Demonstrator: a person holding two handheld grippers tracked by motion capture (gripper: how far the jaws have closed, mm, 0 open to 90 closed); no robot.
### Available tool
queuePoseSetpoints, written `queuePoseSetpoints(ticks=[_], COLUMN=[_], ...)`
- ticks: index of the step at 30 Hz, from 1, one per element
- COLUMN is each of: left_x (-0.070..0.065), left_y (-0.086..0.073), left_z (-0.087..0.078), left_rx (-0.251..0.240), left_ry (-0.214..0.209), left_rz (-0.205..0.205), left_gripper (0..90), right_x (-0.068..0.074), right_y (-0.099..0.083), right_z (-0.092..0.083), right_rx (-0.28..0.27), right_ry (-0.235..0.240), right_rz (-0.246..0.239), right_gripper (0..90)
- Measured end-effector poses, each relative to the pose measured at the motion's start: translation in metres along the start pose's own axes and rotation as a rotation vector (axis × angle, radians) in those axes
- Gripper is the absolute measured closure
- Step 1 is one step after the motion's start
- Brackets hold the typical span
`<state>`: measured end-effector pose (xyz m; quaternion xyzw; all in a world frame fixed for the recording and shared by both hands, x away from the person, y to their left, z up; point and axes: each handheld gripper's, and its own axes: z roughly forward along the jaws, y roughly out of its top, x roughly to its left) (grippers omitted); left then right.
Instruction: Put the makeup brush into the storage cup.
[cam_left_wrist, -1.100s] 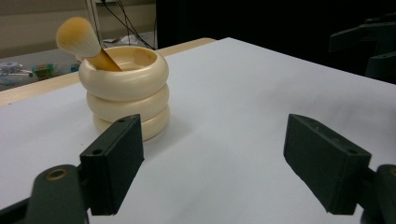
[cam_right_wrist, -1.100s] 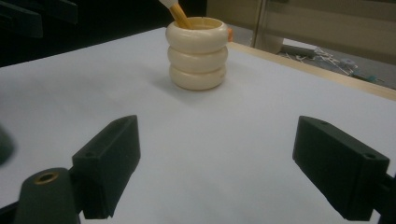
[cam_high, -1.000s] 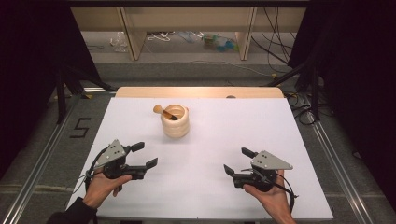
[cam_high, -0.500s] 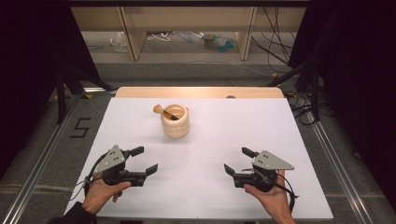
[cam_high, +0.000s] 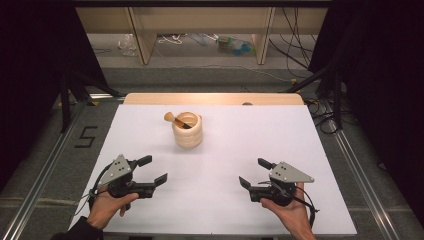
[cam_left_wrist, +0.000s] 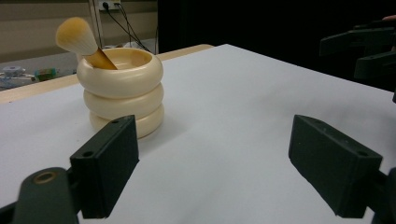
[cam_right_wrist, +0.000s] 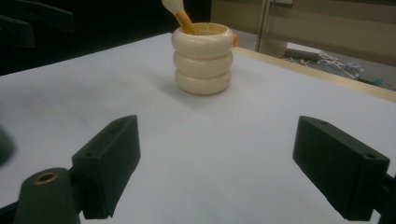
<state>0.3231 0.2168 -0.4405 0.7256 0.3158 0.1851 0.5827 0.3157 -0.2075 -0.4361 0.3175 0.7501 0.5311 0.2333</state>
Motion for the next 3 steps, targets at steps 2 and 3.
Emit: queuePoseSetpoints(ticks=[2,3], left_x=[0.0004,0.0004], left_y=[0.0001,0.0001], left_z=[0.0000,0.0000], left_rx=[0.001,0.002], left_ry=[-0.001,0.001], left_rz=[0.006,0.005], left_gripper=[16.0,16.0], right_x=[0.0010,0.0012], right_y=[-0.0002,-0.0002], right_z=[-0.0004,-0.0005], right_rx=[0.011,0.013], right_ry=[0.008,0.009], right_rz=[0.013,0.017], right_gripper=[15.8,15.8])
